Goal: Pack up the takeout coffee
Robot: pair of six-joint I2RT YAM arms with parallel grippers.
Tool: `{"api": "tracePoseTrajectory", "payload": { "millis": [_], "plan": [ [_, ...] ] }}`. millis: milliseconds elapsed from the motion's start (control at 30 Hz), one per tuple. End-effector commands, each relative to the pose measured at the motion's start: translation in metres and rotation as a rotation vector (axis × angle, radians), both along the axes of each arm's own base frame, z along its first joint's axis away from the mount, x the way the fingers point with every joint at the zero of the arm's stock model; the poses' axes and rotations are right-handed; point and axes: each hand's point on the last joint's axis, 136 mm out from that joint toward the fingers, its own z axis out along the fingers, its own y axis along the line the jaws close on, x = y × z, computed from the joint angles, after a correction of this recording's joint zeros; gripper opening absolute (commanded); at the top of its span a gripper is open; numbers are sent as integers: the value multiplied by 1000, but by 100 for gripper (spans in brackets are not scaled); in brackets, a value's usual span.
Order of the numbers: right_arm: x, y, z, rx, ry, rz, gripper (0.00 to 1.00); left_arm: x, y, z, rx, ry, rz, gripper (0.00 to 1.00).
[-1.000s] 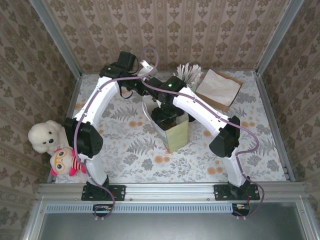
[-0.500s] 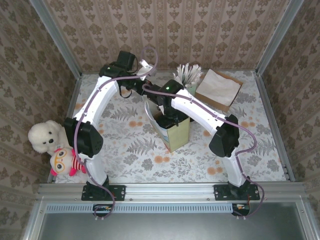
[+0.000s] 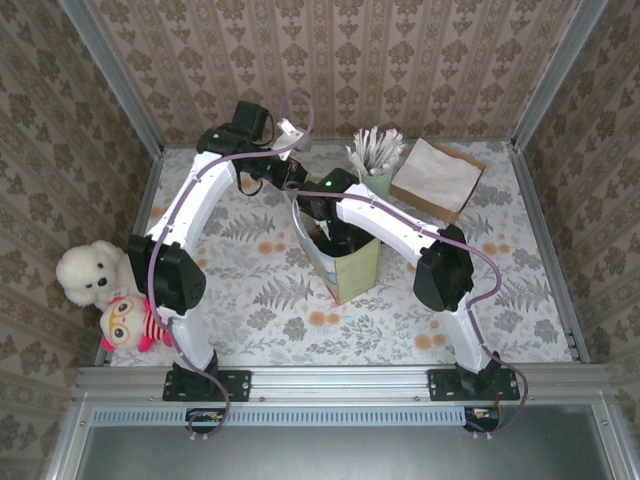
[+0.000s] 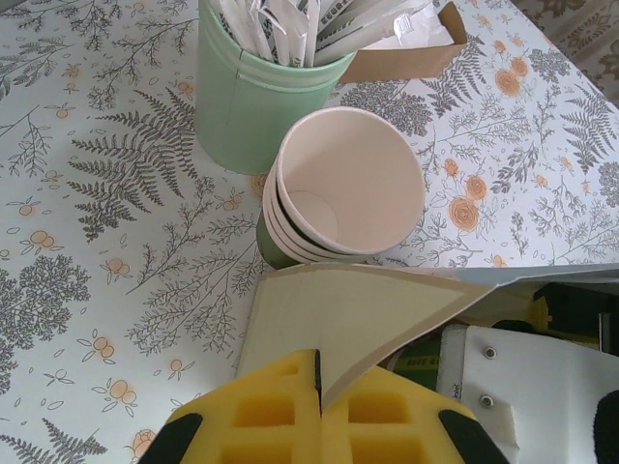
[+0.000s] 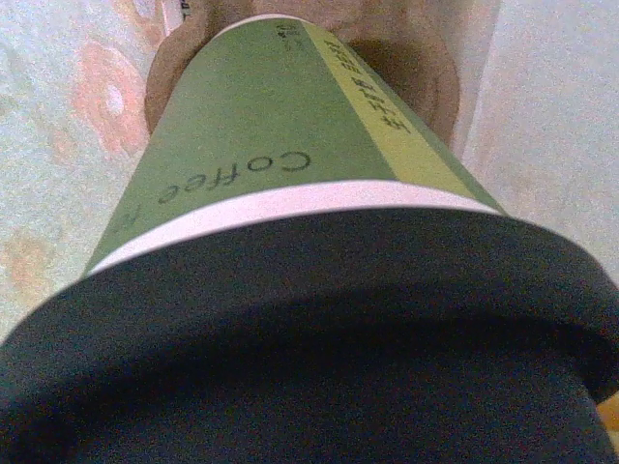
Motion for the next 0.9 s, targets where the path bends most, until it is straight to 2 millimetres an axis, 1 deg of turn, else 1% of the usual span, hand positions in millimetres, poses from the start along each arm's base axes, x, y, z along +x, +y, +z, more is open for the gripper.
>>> {"api": "tracePoseTrajectory", "payload": {
  "millis": [0,100,233,467,700,867],
  "plan": [
    [-18,-16,-3,-66,86,14,61,3,3,9,-18,-11,5,0],
    [-18,-17,-4,-67,88,14,61,3,3,10,-20,-16,1,0],
    [-13,-16,-5,-69,59,12,61,2,4,11,-20,-19,1,0],
    [-3,-9,-10,-32,1,-9,61,0,5,9,-14,-24,3,0],
    [-5,-10,-17,-37,10,-12,61,2,5,9,-18,-20,10,0],
    [-4,-12,-16,-46,5,-13,61,4,5,7,-10,-19,18,0]
  ]
}}
